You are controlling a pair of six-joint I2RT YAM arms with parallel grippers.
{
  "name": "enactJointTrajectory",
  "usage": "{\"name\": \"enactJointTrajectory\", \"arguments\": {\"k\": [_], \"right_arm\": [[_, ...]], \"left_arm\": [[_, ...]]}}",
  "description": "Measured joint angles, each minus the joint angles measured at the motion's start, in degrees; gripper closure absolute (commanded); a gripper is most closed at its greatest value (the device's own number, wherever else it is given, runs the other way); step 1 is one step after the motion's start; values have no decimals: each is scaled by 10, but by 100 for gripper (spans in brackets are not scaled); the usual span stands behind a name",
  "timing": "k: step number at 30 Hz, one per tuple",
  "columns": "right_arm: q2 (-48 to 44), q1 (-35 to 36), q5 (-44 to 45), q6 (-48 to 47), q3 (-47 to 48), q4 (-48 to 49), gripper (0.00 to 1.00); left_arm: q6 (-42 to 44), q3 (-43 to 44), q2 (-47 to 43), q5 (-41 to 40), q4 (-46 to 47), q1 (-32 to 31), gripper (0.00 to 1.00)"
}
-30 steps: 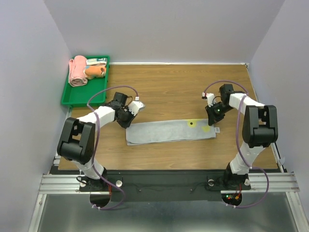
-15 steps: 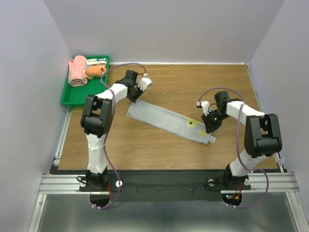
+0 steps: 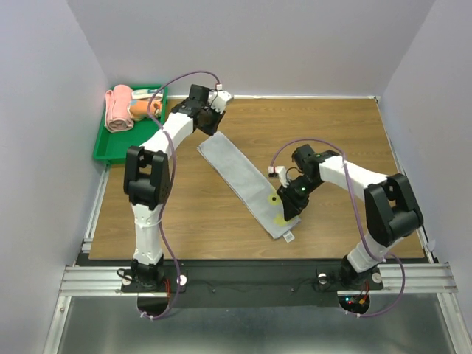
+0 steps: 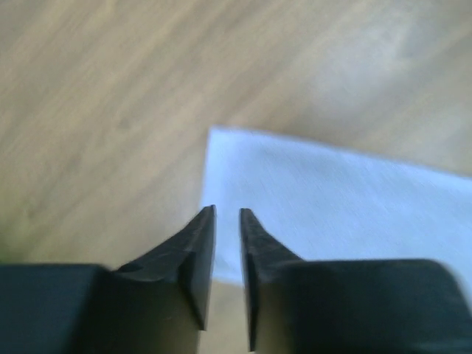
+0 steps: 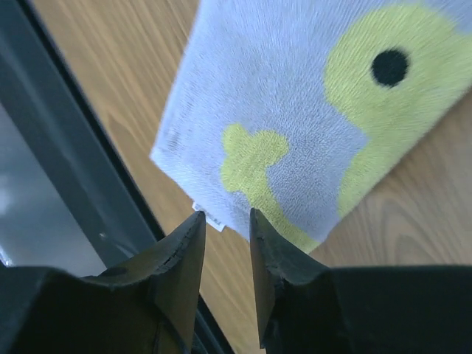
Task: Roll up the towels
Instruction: Fold the towel
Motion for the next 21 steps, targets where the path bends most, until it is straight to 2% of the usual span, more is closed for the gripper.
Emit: {"name": "enactJointTrajectory", "arguments": {"k": [2, 4, 7, 8, 9, 15, 21], "right_arm": [[-22, -9, -16, 9, 15, -7, 64], [-36, -15, -27, 16, 29, -8, 64], [-35, -20, -33, 28, 54, -2, 73], [-26, -21, -32, 35, 56, 3, 79], [-19, -21, -30, 40, 56, 7, 81], [33, -21, 40, 107, 20, 72, 87], [65, -19, 45, 136, 17, 106, 88]], "left_arm": [[-29, -85, -80, -3, 6, -4, 79], [-56, -127, -120, -13, 20, -11, 83], [-106, -186, -160, -27, 40, -33, 94], [-123, -200, -160, -30, 49, -39, 99], [-132, -208, -157, -30, 53, -43, 100], [-191, -225, -91, -31, 53, -51, 100], [-211, -213, -52, -31, 60, -50, 100]]}}
